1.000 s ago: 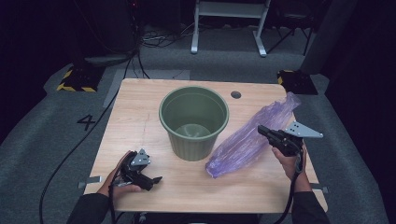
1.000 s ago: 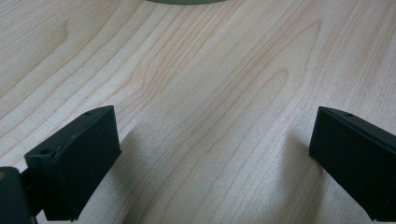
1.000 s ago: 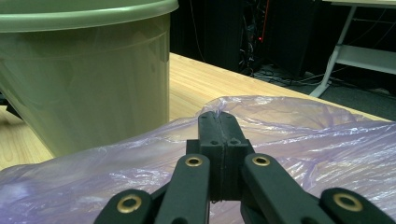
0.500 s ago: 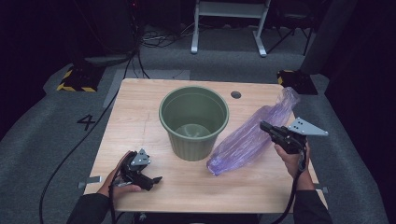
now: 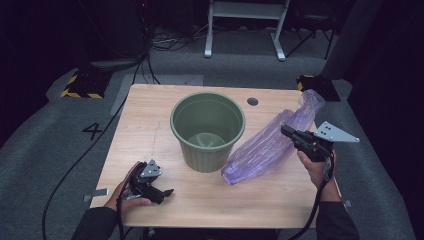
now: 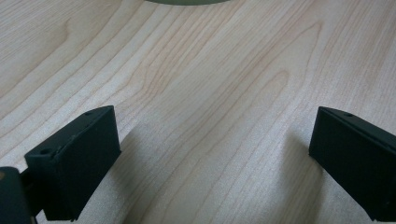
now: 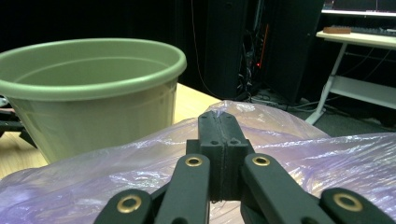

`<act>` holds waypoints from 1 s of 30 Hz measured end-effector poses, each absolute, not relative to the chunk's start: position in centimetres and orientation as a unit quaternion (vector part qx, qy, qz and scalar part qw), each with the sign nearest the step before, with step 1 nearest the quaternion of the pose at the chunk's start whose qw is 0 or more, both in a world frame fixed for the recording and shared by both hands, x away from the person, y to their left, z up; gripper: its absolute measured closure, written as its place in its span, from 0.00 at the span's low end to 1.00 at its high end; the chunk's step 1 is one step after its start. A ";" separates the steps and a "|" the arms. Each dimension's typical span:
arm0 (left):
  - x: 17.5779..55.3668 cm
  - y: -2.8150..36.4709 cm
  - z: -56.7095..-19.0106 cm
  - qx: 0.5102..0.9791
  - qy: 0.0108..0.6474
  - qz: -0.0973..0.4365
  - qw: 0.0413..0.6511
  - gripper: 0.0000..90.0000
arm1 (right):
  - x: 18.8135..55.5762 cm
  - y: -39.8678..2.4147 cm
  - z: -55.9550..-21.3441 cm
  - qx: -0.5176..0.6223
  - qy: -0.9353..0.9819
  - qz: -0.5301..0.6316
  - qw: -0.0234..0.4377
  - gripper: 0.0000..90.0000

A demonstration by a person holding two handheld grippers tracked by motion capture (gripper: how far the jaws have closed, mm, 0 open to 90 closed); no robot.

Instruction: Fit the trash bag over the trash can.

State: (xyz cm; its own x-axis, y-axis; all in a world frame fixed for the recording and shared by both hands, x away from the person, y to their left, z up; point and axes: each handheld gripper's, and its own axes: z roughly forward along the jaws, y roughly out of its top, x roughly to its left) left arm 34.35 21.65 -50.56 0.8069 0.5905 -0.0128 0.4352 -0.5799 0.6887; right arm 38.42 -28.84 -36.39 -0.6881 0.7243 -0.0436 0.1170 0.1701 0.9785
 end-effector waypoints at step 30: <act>34.4 21.6 -50.6 0.882 0.292 0.109 0.354 0.02 | 37.2 -28.5 -29.7 0.231 0.706 0.603 0.289 1.00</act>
